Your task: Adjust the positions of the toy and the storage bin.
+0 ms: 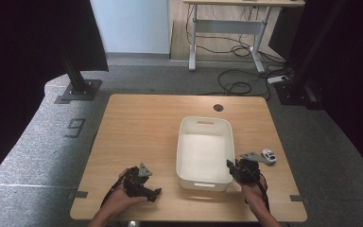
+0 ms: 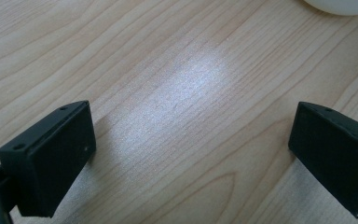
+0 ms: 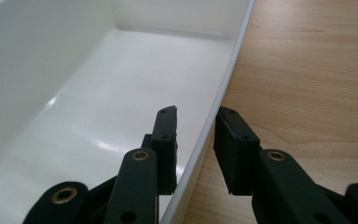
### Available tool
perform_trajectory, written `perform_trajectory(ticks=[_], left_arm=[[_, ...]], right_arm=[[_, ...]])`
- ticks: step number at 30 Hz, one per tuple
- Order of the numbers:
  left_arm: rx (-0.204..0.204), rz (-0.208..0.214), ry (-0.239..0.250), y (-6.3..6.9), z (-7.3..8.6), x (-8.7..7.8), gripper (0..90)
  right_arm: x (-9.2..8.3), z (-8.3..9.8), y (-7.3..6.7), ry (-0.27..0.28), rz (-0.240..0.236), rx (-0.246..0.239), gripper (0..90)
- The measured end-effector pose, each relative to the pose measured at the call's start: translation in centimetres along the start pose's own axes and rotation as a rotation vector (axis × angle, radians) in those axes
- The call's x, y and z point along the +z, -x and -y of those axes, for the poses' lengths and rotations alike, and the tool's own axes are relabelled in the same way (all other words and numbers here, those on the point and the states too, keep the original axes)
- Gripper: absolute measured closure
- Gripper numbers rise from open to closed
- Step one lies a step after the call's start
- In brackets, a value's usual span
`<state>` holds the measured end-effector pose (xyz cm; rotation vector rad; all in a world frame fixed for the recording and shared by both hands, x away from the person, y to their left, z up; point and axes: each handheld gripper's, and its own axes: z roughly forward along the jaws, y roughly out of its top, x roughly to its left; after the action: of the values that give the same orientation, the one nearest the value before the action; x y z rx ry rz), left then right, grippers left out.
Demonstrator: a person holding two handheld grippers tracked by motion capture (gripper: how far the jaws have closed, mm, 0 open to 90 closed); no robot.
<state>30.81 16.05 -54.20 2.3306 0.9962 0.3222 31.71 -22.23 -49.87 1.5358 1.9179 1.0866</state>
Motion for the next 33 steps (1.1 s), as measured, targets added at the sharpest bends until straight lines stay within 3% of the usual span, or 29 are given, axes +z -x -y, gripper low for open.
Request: perform_trajectory(ticks=[33], left_arm=[[0.001,0.001,0.001,0.0,0.0,0.0,0.9]], right_arm=[[1.3,-0.6,-1.9,0.005,-0.011,0.007,69.5]])
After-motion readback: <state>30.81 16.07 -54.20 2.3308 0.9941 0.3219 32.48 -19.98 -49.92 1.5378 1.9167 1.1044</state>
